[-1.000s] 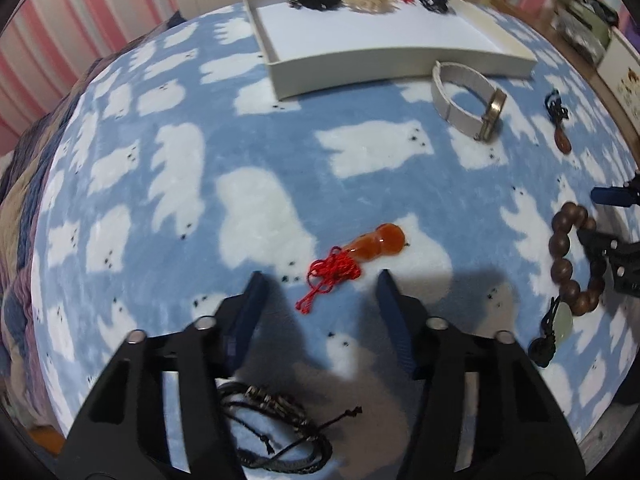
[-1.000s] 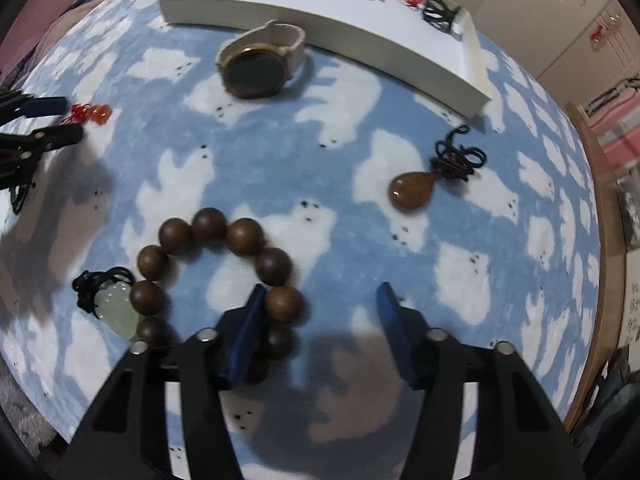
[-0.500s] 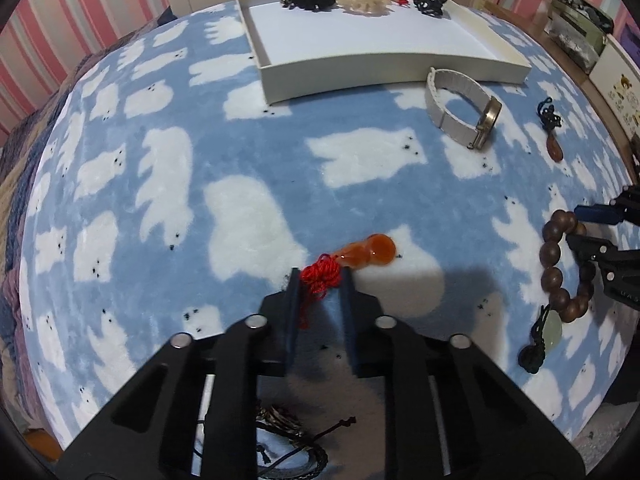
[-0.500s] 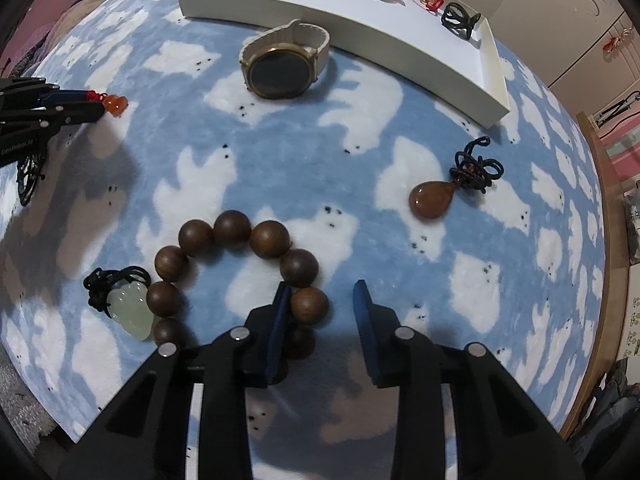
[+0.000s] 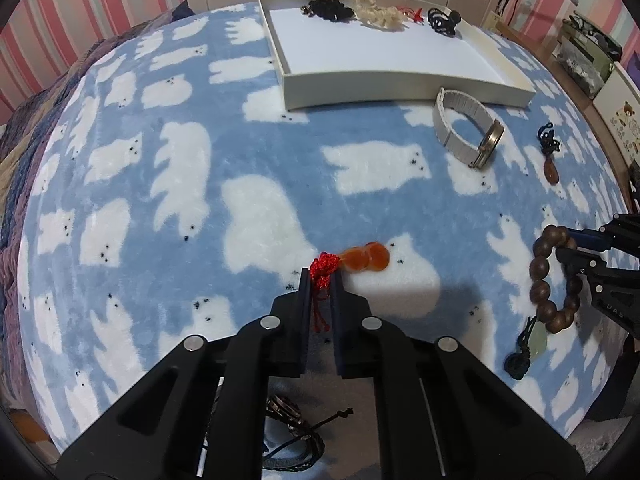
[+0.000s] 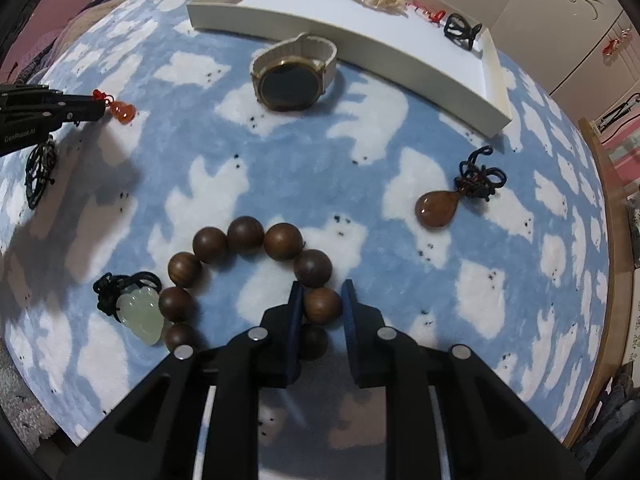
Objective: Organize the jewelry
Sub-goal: 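Carry the pendant and bead bracelet into the white tray and open both tools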
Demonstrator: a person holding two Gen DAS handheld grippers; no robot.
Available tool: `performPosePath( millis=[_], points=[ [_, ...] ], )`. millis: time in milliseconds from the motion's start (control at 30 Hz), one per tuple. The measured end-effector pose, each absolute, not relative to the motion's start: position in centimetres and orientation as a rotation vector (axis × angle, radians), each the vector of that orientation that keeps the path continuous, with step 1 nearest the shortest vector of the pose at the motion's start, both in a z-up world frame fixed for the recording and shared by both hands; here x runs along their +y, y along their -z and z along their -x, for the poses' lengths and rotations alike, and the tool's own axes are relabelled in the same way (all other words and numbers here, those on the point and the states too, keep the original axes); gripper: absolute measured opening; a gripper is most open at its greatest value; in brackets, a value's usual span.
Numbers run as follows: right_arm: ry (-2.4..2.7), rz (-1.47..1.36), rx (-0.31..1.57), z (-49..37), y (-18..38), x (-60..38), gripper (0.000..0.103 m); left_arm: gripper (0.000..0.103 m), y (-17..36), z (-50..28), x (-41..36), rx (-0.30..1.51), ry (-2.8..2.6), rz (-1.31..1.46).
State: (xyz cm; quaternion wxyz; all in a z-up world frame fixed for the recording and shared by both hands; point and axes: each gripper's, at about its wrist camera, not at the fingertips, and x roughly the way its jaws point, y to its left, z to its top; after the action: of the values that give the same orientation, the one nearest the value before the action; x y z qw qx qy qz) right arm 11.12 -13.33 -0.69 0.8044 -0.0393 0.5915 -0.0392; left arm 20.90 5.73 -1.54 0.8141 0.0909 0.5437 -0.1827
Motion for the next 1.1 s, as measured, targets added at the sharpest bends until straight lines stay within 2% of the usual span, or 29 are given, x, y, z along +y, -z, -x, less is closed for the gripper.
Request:
performPosePath(
  millis=[767, 1100],
  points=[
    [0.188, 0.084, 1.014, -14.7, -5.2, -17.9, 0.02, 0.007, -4.0, -23.6, 2.9, 1.064, 0.369, -0.109],
    [0.247, 0.056, 0.929, -20.2, -8.9, -22.3, 0.02, 0.007, -6.3, -30.0, 0.0, 1.051, 0.391, -0.057]
  ],
)
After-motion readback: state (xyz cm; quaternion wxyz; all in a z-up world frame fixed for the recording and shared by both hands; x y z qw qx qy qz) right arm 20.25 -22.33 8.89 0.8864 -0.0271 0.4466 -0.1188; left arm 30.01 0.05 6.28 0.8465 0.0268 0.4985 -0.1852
